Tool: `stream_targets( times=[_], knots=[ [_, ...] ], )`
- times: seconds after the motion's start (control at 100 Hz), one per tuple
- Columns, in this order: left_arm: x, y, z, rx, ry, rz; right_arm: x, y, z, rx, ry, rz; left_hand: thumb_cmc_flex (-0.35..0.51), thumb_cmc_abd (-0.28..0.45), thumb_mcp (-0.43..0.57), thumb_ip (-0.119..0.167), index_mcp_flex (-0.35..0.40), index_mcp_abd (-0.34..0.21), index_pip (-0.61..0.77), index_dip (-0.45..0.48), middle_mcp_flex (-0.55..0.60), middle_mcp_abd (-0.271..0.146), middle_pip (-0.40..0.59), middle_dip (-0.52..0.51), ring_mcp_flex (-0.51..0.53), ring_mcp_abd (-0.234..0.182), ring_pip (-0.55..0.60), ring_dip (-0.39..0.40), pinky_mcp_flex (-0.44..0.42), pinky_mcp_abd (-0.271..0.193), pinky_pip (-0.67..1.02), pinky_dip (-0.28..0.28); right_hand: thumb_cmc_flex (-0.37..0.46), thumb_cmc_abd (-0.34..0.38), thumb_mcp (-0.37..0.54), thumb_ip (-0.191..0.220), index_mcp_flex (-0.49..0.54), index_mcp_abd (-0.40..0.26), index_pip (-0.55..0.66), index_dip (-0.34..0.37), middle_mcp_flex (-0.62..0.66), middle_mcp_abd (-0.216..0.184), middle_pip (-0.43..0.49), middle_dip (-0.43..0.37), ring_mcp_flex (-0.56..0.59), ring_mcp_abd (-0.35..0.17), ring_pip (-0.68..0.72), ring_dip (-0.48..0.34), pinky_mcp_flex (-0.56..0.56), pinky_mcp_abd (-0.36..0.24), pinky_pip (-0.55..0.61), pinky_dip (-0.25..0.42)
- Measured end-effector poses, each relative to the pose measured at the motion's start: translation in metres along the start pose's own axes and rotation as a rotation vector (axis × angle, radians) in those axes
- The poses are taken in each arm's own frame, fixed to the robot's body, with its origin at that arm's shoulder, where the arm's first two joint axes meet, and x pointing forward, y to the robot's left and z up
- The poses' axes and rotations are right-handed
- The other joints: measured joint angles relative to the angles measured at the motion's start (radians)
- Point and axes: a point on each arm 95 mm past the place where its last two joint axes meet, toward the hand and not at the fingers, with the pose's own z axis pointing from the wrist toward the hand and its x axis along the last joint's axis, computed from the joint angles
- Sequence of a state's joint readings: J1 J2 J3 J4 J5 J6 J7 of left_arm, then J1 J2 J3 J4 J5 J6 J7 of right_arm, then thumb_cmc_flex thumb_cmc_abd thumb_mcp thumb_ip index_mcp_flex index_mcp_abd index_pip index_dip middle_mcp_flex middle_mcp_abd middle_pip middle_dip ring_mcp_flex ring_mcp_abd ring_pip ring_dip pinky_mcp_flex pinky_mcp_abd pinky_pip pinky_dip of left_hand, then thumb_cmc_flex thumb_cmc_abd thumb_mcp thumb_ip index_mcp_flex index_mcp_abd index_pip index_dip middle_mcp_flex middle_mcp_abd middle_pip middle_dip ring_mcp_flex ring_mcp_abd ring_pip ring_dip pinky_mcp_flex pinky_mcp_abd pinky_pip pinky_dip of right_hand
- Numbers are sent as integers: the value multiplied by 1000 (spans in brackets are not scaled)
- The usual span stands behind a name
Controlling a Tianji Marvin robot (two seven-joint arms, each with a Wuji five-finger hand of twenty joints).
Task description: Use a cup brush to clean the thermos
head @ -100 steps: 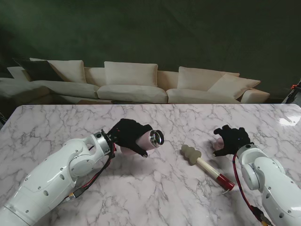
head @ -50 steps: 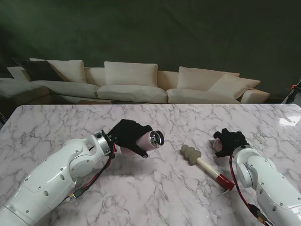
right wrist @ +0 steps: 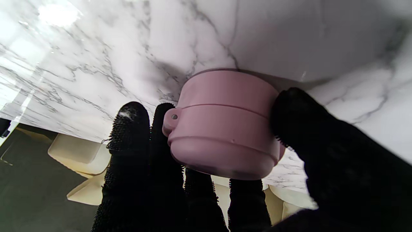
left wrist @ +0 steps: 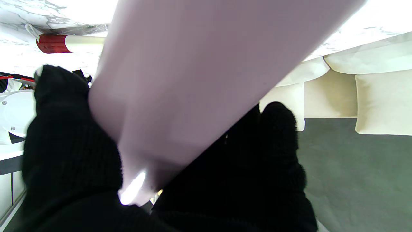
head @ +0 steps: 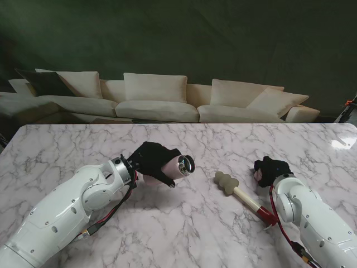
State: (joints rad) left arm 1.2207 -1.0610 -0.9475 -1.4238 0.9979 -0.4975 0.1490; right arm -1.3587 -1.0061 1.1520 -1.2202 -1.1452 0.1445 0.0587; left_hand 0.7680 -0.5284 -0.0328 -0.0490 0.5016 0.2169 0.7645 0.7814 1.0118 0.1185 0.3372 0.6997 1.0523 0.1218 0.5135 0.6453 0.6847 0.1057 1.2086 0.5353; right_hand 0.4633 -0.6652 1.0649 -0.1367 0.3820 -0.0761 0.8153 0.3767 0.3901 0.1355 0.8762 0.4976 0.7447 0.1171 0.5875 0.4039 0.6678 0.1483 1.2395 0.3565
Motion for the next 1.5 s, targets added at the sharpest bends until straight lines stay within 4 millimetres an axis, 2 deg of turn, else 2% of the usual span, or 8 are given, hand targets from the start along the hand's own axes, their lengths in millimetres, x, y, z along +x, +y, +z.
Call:
stream_targets(
  times=[0.14, 0.26, 0.3, 0.44, 0.58, 0.84, 1.17, 1.5],
  knots=[
    [0, 0, 0, -2, -1, 0, 2, -1, 3, -34, -9, 43, 0, 0, 0, 0, 0, 0, 0, 0, 0, 0, 0, 0, 0, 0, 0, 2, -1, 0, 0, 0, 9, -22, -26, -26, 34, -25, 45, 63, 55, 1, 18, 48, 59, 21, 77, 56, 111, -18, 51, 48],
    [0, 0, 0, -2, -1, -2, 3, -2, 5, -89, -16, 61, 0, 0, 0, 0, 0, 0, 0, 0, 0, 0, 0, 0, 0, 0, 0, 2, -1, 0, 0, 0, 58, -75, -110, -138, 74, -59, 103, 50, 141, 1, 19, 58, 150, 33, 100, 58, 206, -20, 93, 96],
    [0, 0, 0, -3, -2, -2, 3, -3, 5, -118, -16, 69, 0, 0, 0, 0, 0, 0, 0, 0, 0, 0, 0, 0, 0, 0, 0, 2, -1, 0, 0, 0, 58, -84, -130, -150, 84, -62, 121, 42, 170, 1, 19, 59, 179, 33, 108, 58, 235, -20, 104, 108],
    [0, 1, 0, -6, -1, -5, 0, -4, 4, -141, -12, 113, 0, 0, 0, 0, 0, 0, 0, 1, 0, 0, 0, 0, 0, 0, 0, 2, -1, 0, 0, 0, 58, -125, -161, -164, 138, -98, 149, 12, 242, 1, 19, 60, 248, 33, 120, 58, 300, -14, 133, 141],
    [0, 1, 0, -11, 1, -8, -4, -5, 0, -147, -18, 131, 0, 0, 0, 0, 0, 0, 0, 1, 0, 0, 0, 0, 0, 0, 0, 2, -1, 0, 1, 0, 57, -157, -178, -201, 191, -112, 144, 10, 303, 1, 8, 72, 303, 34, 121, 71, 346, -1, 154, 169],
    [1, 3, 1, -23, 3, -13, -11, 1, -10, -201, -34, 209, 0, 0, 0, 0, 0, 0, 0, 1, 0, 0, 0, 0, 0, 1, 0, 2, -2, 0, 1, 1, 57, -176, -223, -202, 236, -124, 127, 11, 350, 1, 2, 94, 343, 34, 147, 102, 379, 6, 170, 191],
    [1, 3, 2, -28, 1, -10, -3, 50, -49, -319, 58, 358, 0, 0, 0, 0, 0, 0, 0, 2, 0, 0, 0, 0, 0, 1, 0, 2, -2, 0, 1, 1, 57, -176, -224, -202, 240, -125, 124, 11, 352, 1, -2, 101, 344, 34, 147, 116, 380, 7, 174, 194],
    [2, 3, 4, -13, 9, -4, 34, 111, -93, -466, 300, 619, 0, 0, 0, 0, 0, 0, 0, 2, 0, 0, 0, 0, -6, 1, 10, 3, -6, 0, 1, 1, 57, -176, -224, -202, 241, -125, 122, 20, 353, 1, -6, 111, 344, 34, 147, 126, 380, 9, 174, 203]
  ],
)
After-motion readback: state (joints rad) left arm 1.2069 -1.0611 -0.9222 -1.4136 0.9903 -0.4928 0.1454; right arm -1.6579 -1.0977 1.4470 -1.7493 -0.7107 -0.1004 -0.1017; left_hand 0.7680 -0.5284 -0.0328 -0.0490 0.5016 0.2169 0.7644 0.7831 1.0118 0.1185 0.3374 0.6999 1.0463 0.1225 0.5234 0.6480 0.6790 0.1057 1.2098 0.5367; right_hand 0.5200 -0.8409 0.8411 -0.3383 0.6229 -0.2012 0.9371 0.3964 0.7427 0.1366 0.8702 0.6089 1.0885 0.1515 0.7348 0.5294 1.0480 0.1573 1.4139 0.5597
